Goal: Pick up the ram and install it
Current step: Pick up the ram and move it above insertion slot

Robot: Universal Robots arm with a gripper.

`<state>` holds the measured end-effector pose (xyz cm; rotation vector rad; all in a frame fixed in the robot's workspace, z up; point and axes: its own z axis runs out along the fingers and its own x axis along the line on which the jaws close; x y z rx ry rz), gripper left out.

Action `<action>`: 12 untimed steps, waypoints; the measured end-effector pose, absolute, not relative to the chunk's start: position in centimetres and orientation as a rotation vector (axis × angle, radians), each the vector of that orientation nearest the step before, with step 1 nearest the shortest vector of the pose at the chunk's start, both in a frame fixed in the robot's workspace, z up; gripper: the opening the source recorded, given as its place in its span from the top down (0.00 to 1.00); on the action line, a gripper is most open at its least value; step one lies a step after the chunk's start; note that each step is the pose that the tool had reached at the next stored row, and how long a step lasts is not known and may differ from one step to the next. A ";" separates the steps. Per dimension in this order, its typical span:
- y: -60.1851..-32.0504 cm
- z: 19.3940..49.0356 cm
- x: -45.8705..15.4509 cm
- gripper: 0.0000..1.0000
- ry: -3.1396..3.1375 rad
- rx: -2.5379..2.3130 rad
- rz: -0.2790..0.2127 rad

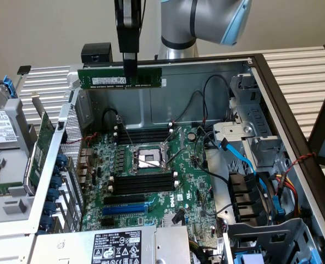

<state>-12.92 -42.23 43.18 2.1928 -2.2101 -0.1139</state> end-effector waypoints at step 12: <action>-39.4 42.6 -11.9 0.88 -2.210 2.194 -0.114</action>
